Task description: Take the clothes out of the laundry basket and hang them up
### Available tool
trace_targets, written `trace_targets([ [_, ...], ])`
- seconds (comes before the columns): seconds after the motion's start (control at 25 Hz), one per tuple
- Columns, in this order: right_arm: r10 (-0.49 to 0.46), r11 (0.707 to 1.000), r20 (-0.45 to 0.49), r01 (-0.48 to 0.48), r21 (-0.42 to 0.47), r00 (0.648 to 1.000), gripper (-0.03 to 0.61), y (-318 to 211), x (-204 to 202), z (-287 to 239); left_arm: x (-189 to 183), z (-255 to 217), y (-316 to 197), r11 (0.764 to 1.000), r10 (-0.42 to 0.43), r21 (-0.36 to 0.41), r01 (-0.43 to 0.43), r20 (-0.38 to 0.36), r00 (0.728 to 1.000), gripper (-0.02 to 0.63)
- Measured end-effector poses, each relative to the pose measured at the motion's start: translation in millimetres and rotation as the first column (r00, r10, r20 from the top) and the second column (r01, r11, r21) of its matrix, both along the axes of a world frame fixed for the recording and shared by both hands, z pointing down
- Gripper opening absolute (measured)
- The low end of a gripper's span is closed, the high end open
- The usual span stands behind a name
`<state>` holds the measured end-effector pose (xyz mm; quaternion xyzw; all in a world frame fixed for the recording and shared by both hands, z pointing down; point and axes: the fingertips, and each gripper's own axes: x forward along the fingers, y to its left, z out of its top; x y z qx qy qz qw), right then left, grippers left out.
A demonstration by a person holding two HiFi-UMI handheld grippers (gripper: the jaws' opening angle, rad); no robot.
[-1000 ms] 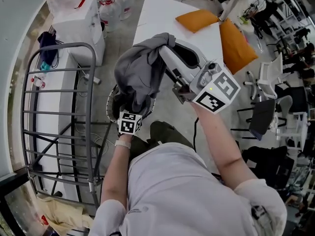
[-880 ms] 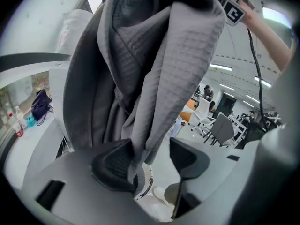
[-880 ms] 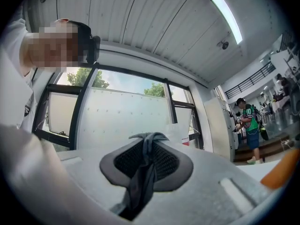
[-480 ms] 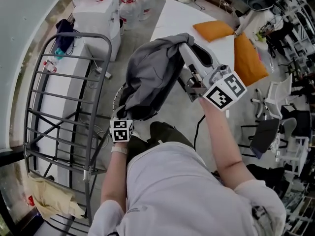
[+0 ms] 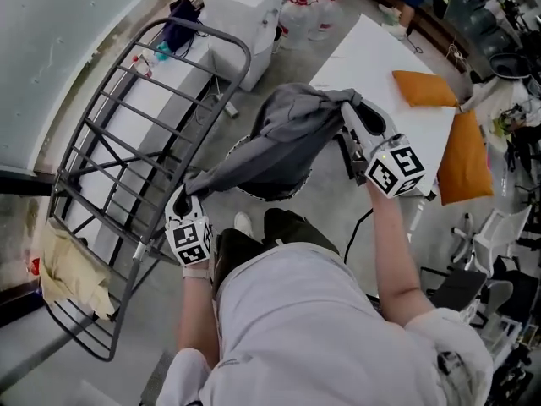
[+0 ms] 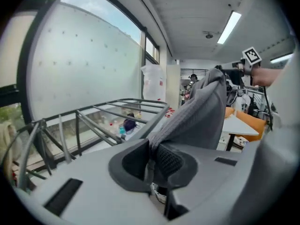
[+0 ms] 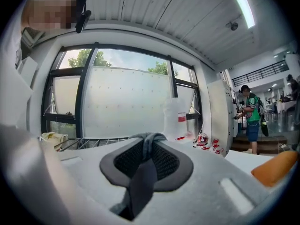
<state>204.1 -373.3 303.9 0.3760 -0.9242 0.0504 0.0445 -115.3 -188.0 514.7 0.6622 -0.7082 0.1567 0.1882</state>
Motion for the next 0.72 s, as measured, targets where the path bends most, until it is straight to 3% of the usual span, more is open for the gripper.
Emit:
trace_targets([
  [0.16, -0.06, 0.998, -0.028, 0.06, 0.026, 0.998, 0.06, 4, -4, 12, -8, -38, 34, 0.992, -0.124, 0.044, 0.121, 0.099, 0.987, 0.025],
  [0.36, -0.195, 0.977, -0.058, 0.2, 0.079, 0.979, 0.06, 14, -25, 15, -13, -89, 90, 0.951, -0.306, 0.108, 0.29, 0.191, 0.933, 0.025],
  [0.52, -0.288, 0.951, -0.033, 0.289, 0.113, 0.957, 0.06, 25, -54, 14, -20, -126, 132, 0.912, -0.409, 0.147, 0.382, 0.276, 0.87, 0.025],
  [0.72, -0.383, 0.913, -0.012, 0.38, 0.151, 0.924, 0.06, 49, -98, 8, -37, -161, 181, 0.858, -0.513, 0.208, 0.469, 0.375, 0.772, 0.025],
])
